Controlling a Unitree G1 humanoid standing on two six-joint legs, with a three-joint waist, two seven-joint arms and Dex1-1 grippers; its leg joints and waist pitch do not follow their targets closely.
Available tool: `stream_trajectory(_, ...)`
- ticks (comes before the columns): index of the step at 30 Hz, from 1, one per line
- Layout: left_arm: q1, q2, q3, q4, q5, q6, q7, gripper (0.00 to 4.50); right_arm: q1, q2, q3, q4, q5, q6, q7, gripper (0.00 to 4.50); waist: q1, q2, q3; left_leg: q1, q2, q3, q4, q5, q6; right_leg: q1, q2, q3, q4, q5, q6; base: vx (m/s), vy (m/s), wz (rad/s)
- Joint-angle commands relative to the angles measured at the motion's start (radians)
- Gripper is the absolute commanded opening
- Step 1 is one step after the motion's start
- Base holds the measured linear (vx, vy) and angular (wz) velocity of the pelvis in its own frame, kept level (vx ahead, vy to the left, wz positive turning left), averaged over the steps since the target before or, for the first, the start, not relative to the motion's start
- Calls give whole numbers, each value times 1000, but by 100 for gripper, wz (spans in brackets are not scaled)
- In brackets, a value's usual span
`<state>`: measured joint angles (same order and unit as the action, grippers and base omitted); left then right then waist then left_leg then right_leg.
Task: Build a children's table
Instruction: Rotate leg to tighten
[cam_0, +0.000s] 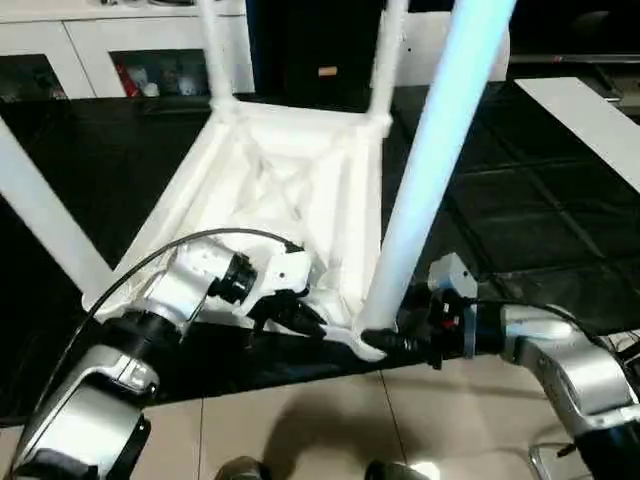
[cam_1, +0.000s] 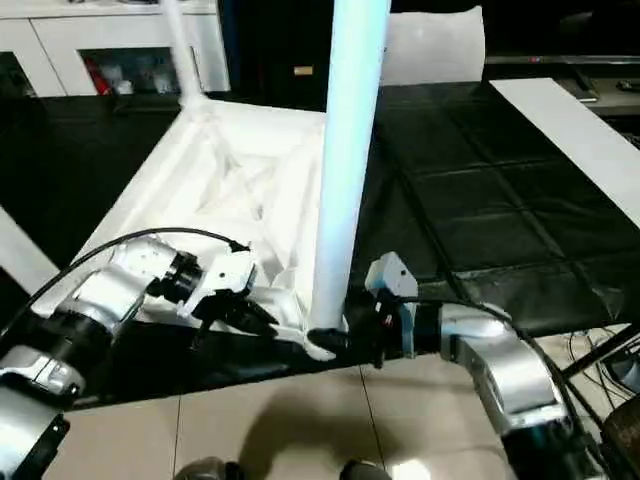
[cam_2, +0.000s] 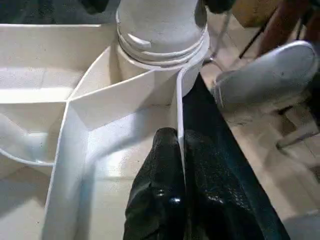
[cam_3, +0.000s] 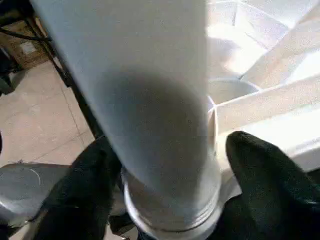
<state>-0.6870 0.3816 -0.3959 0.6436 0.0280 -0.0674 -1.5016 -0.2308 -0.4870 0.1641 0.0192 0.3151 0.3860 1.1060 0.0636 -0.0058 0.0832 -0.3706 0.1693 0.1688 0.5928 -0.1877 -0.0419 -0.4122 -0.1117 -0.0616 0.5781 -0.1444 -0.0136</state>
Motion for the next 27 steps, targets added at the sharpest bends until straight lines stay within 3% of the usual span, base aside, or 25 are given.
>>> stream_trajectory(1, -29, -10, -46, 3, 18, -31, -56, 0, -28, -24, -2, 13, 33, 3, 61, 322, -4, -14, -81, 11, 52, -2, -74, -191, 60, 53, -39, 36, -53, -277, -216, 0, 0, 0)
stream_trajectory(11, -39, -10, -47, 41, 19, -53, -72, 0, -70, -48, 24, 57, 54, 22, 158, 229, 3, -18, -84, 11, 54, 1, -69, -165, 66, 56, -39, 33, -48, -255, -232, 0, 0, 0)
stream_trajectory(19, -36, -17, -32, 52, 6, -36, -52, 0, -54, -37, 23, 31, 85, 58, 157, 204, 10, -18, -85, 14, 56, 2, -70, -159, 63, 54, -37, 33, -48, -258, -229, 0, 0, 0)
stream_trajectory(23, -20, -40, 1, 22, -8, 36, 30, 0, -22, 5, 23, -29, 61, 110, 36, 204, 12, -17, -84, 15, 55, 1, -73, -172, 48, 54, -38, 35, -50, -271, -217, 0, 0, 0)
stream_trajectory(24, -12, -53, 10, 6, -7, 73, 73, 0, -17, 40, 21, -33, 33, 123, -45, 204, 11, -8, -83, 16, 53, -2, -76, -209, 29, 54, -39, 33, -55, -326, -201, 0, 0, 0)
stream_trajectory(26, -7, -65, 19, -4, -10, 105, 103, 0, -17, 72, 15, -31, 19, 135, -105, 204, 6, -12, -78, 14, 52, -3, -80, -242, 14, 50, -38, 33, -63, -378, -184, 0, 0, 0)
stream_trajectory(27, -2, -80, 30, -13, -15, 136, 136, 0, -19, 106, 6, -27, 15, 152, -160, 202, 0, -13, -75, 17, 49, -6, -82, -286, -4, 48, -39, 30, -70, -448, -163, 0, 0, 0)
